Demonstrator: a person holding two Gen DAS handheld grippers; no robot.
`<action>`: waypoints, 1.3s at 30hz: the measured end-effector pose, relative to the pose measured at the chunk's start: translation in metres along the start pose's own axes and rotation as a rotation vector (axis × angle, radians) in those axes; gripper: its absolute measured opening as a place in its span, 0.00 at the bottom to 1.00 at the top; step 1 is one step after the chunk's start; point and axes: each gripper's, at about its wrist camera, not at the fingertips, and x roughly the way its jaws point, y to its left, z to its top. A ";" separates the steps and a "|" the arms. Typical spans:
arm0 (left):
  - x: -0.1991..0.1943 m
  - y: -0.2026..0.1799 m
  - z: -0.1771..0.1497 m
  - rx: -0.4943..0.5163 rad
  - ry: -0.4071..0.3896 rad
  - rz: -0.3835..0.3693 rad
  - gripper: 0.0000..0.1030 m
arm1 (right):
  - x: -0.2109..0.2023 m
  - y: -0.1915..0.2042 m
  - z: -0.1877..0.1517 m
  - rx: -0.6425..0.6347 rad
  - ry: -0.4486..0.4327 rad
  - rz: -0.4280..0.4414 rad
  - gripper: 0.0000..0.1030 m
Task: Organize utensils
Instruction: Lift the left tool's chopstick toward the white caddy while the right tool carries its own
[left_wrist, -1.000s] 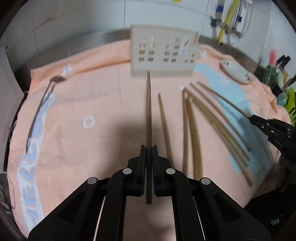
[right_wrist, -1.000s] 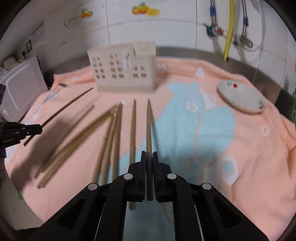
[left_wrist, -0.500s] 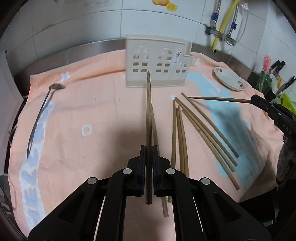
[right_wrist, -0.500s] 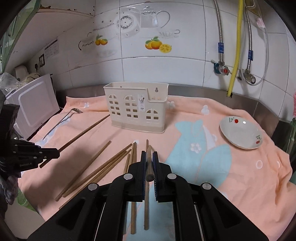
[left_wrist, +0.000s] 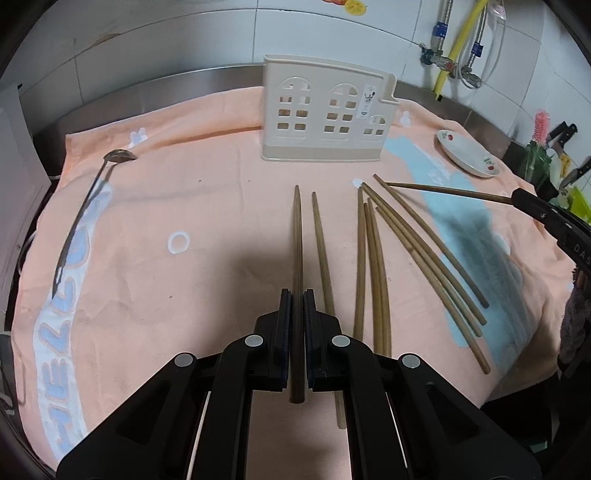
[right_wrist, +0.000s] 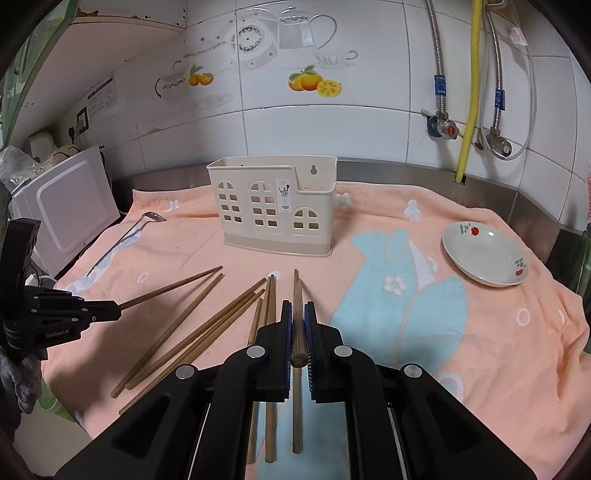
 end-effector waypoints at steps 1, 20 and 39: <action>-0.004 -0.001 0.001 0.001 -0.014 0.003 0.05 | 0.000 0.000 0.001 0.001 -0.002 0.000 0.06; -0.047 -0.012 0.090 0.037 -0.173 -0.038 0.05 | 0.005 -0.001 0.099 -0.066 -0.024 0.050 0.06; -0.129 -0.035 0.220 0.111 -0.441 -0.008 0.05 | -0.004 -0.016 0.223 -0.065 -0.107 0.021 0.06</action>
